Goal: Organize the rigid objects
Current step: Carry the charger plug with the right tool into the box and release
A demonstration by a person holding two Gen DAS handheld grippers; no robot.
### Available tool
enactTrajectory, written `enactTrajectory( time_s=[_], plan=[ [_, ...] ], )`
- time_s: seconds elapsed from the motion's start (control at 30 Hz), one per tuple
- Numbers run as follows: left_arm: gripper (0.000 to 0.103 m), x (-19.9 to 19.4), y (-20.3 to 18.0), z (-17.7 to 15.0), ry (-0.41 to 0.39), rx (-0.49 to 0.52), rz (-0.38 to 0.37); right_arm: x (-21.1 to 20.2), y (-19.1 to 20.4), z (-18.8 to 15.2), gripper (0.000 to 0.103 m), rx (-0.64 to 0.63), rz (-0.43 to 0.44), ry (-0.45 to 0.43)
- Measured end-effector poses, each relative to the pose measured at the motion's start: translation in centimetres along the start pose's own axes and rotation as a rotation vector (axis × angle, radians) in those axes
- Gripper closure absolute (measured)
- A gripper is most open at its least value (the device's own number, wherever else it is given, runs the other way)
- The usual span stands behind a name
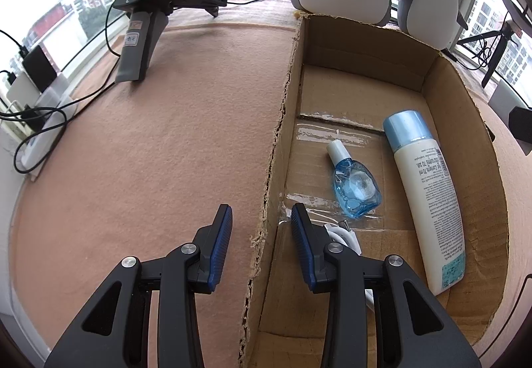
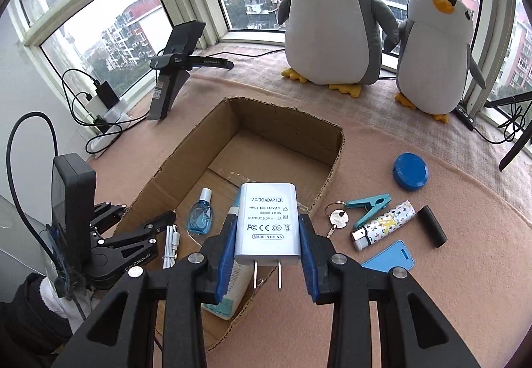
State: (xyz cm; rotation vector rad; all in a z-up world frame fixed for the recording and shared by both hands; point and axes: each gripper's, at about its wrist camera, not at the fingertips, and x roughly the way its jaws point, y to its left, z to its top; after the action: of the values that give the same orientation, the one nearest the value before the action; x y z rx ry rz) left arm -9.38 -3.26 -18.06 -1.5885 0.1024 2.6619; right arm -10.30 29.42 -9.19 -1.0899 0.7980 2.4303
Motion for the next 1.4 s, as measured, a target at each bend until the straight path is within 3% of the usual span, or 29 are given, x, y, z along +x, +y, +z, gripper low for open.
enactTrajectory(
  time_s=[0.4, 0.87, 0.9, 0.97, 1.03, 1.4],
  plan=[
    [0.067, 0.0, 0.1, -0.1, -0.003, -0.005, -0.005, 3.0, 4.1, 2.1, 0.071, 0.006, 0.024, -0.014],
    [0.067, 0.0, 0.1, -0.1, -0.003, -0.005, -0.006, 4.8, 4.6, 2.0, 0.071, 0.021, 0.014, 0.009],
    [0.067, 0.0, 0.1, -0.1, -0.003, -0.005, -0.005, 4.8, 4.7, 2.1, 0.069, 0.019, 0.011, 0.005],
    [0.067, 0.0, 0.1, -0.1, -0.004, -0.005, -0.005, 4.6, 4.5, 2.2, 0.049, 0.020, 0.003, -0.005],
    [0.067, 0.0, 0.1, -0.1, -0.004, -0.004, -0.004, 4.2, 4.4, 2.3, 0.039, 0.024, -0.010, -0.020],
    [0.067, -0.1, 0.1, -0.1, -0.004, -0.004, -0.004, 3.3, 3.1, 2.4, 0.039, 0.035, -0.024, -0.034]
  ],
)
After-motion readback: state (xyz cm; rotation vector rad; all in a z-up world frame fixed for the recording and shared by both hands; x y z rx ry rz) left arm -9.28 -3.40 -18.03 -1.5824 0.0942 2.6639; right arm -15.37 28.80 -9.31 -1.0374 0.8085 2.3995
